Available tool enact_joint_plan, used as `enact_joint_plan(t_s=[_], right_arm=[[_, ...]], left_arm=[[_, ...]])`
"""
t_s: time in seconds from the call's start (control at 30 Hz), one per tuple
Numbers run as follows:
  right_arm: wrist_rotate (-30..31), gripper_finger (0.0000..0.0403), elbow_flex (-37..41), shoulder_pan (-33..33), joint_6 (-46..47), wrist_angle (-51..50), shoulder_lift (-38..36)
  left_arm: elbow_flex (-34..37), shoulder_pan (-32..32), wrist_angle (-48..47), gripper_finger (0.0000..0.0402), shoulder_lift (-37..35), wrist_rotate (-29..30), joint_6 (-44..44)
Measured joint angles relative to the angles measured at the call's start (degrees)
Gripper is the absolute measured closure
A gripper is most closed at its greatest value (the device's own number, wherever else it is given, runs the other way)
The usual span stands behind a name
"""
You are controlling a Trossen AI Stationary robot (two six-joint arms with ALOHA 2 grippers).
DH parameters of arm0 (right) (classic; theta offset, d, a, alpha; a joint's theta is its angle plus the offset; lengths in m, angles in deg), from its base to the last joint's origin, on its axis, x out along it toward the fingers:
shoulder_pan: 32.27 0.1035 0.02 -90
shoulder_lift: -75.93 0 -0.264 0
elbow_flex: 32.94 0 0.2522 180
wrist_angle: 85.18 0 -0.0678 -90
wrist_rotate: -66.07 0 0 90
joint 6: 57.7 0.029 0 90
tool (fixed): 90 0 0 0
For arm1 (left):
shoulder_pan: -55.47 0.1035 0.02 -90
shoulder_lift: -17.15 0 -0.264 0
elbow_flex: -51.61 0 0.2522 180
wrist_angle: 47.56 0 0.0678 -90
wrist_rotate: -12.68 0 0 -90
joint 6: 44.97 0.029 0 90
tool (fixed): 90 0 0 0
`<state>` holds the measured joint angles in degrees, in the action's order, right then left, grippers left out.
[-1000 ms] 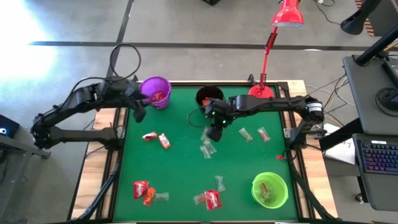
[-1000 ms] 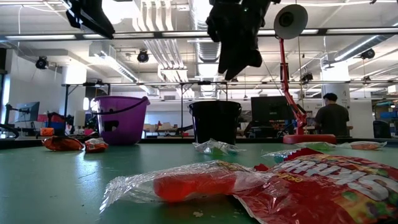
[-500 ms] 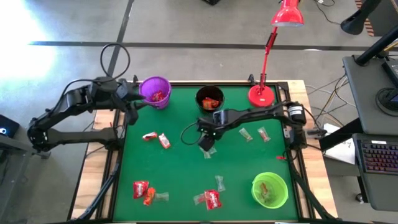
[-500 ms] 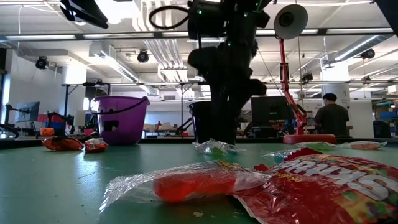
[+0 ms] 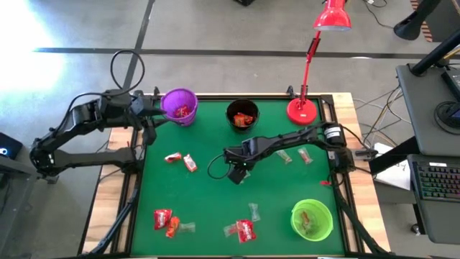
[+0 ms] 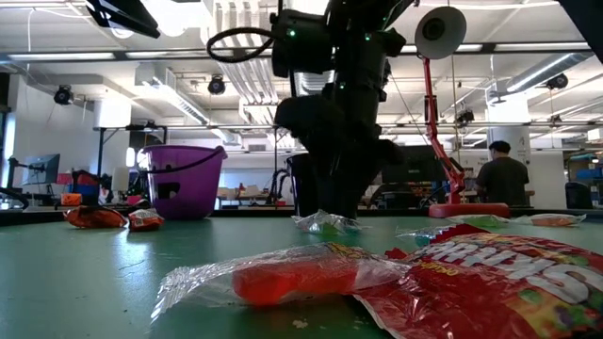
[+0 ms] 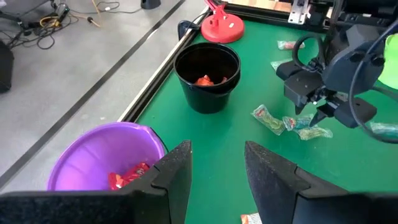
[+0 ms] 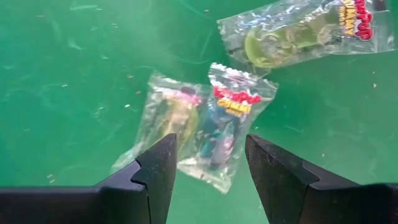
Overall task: Sort candy
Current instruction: Put the blue gummy into the green bucket
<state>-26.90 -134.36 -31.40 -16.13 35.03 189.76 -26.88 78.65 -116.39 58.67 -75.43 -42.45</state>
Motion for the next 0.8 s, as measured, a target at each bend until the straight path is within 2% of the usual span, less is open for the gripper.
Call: enact_joint_plan(t_s=[0.3,0.4,0.67,0.8], right_arm=[[1.36,0.0228,-0.02,-0.12,-0.05,0.18,2.55],[1.27,0.0257,-0.02,-0.12,0.26,0.11,2.51],[-0.44,0.0378,-0.02,-0.14,0.52,-0.06,1.91],[-2.0,0.039,0.04,-0.09,1.36,-0.1,1.16]], left_arm=[[0.04,0.0,-0.04,0.0271,-0.04,0.0,0.0],[0.04,0.0,-0.17,0.0271,-0.04,-0.02,0.0],[0.04,0.0,-0.4,0.0271,0.0,-0.02,0.0],[0.04,0.0,-0.39,0.0271,0.02,-0.02,-0.02]])
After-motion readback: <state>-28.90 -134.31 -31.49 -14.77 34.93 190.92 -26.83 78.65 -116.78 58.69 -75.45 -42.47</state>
